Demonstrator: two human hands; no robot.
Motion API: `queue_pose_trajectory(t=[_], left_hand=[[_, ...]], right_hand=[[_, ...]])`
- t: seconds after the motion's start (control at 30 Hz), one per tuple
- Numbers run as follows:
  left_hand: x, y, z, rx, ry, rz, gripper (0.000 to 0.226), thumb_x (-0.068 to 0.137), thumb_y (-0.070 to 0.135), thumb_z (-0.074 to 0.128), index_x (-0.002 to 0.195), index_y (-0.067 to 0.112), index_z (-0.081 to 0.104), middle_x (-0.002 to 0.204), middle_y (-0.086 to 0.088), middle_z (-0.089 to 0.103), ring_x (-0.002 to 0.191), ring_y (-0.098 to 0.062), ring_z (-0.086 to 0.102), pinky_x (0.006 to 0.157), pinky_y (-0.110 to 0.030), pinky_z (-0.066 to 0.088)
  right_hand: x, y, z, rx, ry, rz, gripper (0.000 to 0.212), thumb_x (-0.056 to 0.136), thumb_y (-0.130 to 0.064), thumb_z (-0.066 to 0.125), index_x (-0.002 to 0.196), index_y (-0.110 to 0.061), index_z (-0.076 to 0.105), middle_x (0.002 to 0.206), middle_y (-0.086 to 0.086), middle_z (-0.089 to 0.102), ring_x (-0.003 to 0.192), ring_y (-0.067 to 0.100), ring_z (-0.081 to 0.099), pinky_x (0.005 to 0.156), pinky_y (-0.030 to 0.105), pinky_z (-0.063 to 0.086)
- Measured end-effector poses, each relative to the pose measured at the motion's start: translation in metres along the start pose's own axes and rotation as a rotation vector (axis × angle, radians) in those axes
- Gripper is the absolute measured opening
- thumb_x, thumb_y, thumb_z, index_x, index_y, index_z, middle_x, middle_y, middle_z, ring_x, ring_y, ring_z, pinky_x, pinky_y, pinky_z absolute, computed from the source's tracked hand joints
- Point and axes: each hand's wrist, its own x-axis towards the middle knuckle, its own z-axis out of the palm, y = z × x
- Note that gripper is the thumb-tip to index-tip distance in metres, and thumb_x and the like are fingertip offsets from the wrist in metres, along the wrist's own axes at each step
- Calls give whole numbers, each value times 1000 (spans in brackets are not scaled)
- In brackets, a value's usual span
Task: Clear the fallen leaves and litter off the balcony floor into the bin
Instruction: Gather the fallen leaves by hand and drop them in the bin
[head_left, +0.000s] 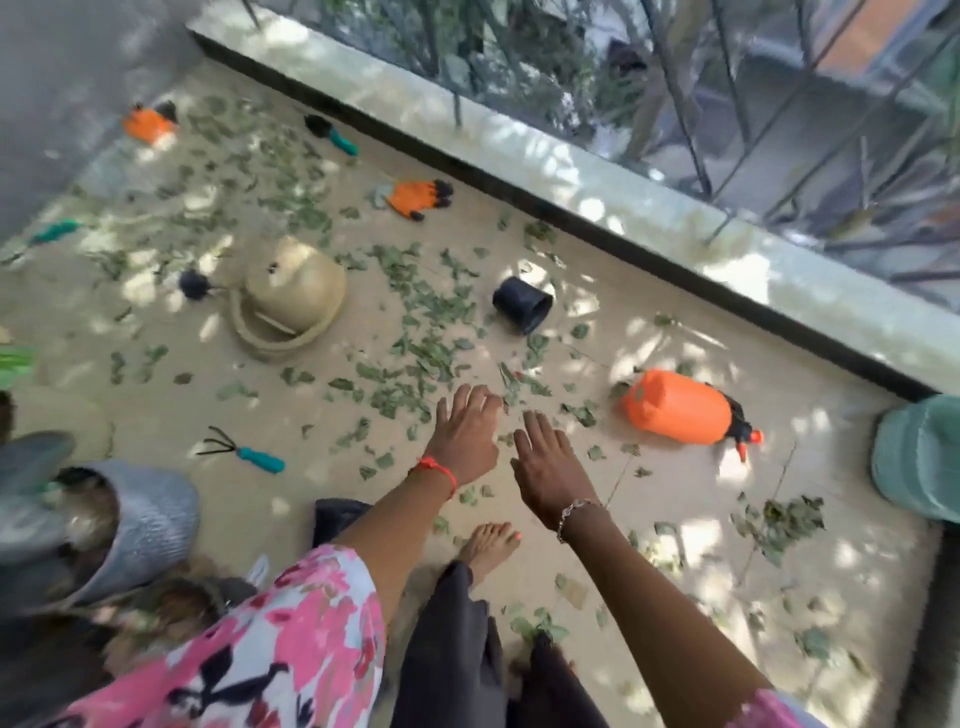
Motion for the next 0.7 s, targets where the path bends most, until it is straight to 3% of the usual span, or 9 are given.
queue_pose_trajectory(t=[0.2, 0.33, 0.7], left_hand=[[-82, -7, -83, -56, 69, -99, 57, 86, 12, 53, 139, 15, 34, 149, -5, 24, 141, -26, 14, 115, -46, 15], [-145, -8, -123, -147, 182, -96, 40, 83, 9, 55, 123, 14, 51, 140, -3, 34, 138, -22, 18, 114, -42, 16], [-236, -38, -163, -270, 226, -309, 33, 84, 10, 56, 117, 13, 56, 133, -5, 40, 135, -22, 26, 106, -36, 21]], right_hand=[[-48, -49, -97, -50, 105, -101, 47, 100, -23, 28, 143, -3, 22, 156, 15, 4, 145, 27, 3, 116, 39, 9], [-89, -72, -147, -26, 190, -125, 45, 100, -23, 31, 140, -3, 27, 155, 15, 8, 144, 27, 6, 115, 38, 11], [-102, -112, -205, -68, 156, -248, 42, 98, -26, 40, 132, -1, 40, 145, 16, 28, 137, 30, 22, 111, 42, 25]])
